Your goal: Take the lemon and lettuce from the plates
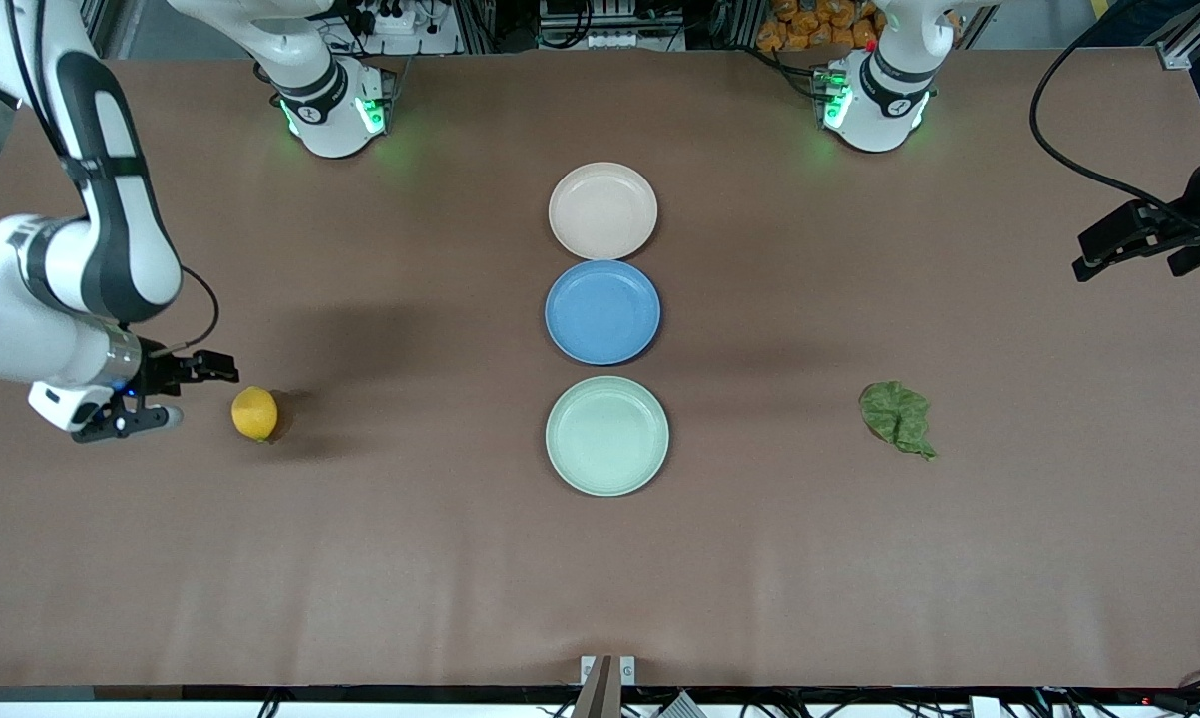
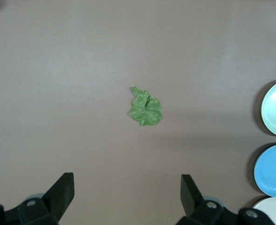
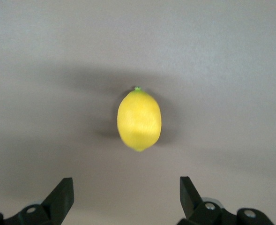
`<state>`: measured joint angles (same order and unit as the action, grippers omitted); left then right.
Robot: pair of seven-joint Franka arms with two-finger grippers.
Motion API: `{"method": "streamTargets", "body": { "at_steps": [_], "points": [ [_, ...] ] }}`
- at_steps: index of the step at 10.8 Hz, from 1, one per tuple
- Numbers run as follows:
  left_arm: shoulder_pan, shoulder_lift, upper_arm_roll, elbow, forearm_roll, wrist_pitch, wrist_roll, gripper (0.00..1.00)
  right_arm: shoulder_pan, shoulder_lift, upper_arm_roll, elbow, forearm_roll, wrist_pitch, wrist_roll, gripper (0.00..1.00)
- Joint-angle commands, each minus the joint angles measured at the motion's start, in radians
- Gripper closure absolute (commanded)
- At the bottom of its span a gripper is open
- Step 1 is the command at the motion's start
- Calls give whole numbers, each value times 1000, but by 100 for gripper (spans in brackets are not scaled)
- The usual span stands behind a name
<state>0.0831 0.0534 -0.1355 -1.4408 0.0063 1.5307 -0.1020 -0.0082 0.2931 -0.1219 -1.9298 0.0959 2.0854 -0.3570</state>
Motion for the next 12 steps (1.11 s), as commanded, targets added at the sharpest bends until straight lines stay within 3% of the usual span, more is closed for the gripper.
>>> {"method": "streamTargets", "body": {
  "at_steps": [1, 4, 6, 8, 10, 12],
  "points": [
    [4, -12, -4, 8, -3, -23, -7, 0, -62, -193, 50, -173, -31, 2, 47, 0],
    [4, -24, -4, 8, -2, -24, -7, 0, -73, -294, 47, -248, -56, -7, 49, 0],
    [4, -27, -6, 8, -2, -24, -7, 0, -76, -321, 45, -233, -73, -34, 53, 0],
    [3, -27, -6, 8, 0, -24, -5, 0, -76, -339, 50, -146, -71, -112, 56, 0],
    [4, -29, -6, 8, -2, -24, -1, 0, -64, -325, 50, 10, -70, -271, 87, 0],
    [4, -32, -4, 8, 0, -24, 2, 0, -41, -325, 51, 90, -70, -323, 92, 0]
  ]
}}
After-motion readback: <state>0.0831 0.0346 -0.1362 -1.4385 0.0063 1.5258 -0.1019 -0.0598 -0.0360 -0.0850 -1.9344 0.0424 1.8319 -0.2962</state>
